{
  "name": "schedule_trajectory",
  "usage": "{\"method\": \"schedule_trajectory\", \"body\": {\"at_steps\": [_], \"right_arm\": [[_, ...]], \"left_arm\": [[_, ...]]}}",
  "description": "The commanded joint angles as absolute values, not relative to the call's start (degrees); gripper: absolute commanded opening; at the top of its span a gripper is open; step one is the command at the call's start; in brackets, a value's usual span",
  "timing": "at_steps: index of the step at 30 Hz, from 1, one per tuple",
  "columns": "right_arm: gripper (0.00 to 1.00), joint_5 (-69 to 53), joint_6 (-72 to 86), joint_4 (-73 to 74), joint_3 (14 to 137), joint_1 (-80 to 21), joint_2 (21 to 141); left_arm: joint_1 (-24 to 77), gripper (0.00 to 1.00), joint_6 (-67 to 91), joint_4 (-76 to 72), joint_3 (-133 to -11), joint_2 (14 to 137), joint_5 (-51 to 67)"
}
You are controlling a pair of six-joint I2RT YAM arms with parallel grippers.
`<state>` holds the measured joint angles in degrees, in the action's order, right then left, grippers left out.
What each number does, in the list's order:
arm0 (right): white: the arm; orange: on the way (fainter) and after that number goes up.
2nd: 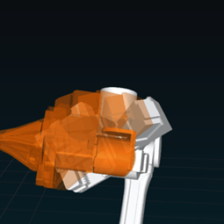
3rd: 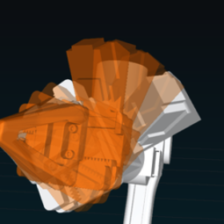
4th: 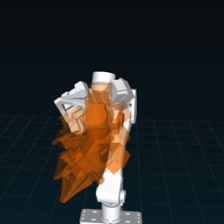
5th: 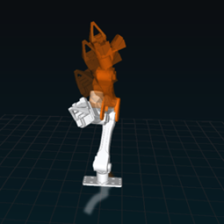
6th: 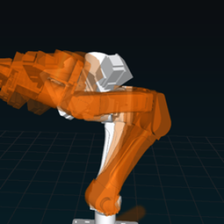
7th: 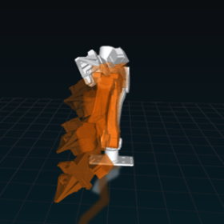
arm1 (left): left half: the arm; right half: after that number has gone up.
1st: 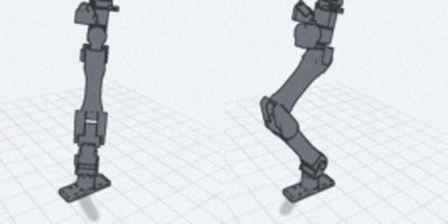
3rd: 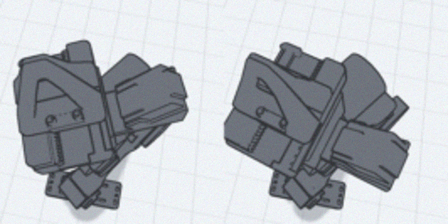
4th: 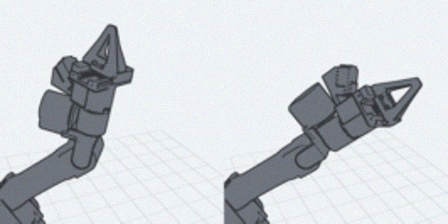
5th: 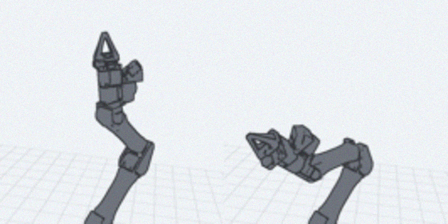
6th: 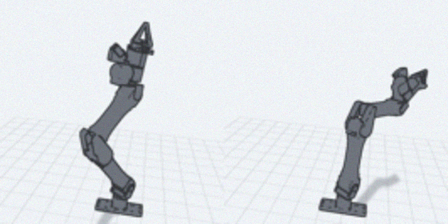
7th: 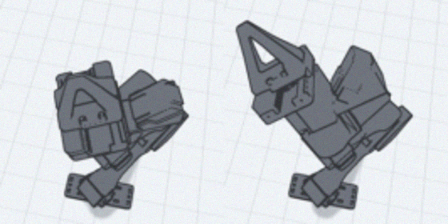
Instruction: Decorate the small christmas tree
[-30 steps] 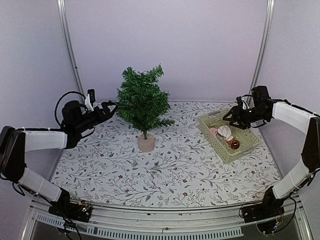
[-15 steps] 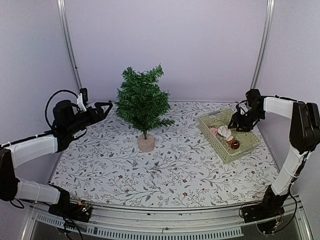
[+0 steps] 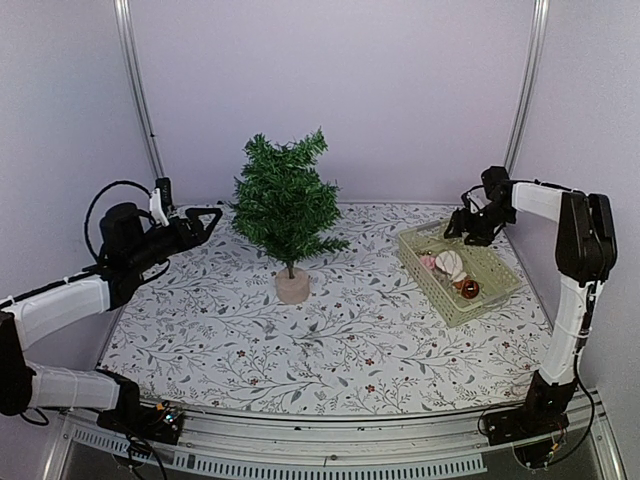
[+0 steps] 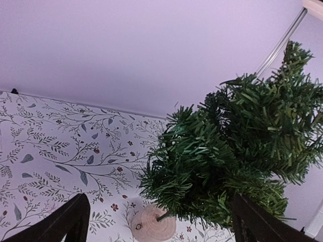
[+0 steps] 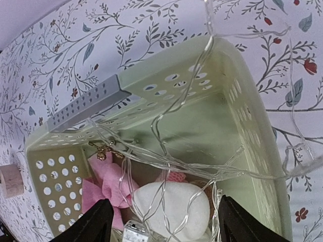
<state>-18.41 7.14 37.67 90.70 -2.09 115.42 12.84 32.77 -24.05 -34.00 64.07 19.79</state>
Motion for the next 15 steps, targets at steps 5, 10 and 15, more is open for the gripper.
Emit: {"method": "schedule_trajectory", "body": {"at_steps": [5,10,15], "right_arm": [[0.81,-20.8,4.1,36.9,94.0,-1.8,121.4],[0.76,-18.8,4.6,35.7,95.7,-1.8,123.9],[0.55,-17.5,4.9,35.5,98.0,-1.9,126.4]], "left_arm": [[12.4,0.99,31.7,-22.8,-33.2,61.7,18.4],[12.3,0.99,31.4,-22.2,-33.4,61.7,18.4],[12.4,0.99,30.9,-21.2,-33.9,61.6,18.0]]}}
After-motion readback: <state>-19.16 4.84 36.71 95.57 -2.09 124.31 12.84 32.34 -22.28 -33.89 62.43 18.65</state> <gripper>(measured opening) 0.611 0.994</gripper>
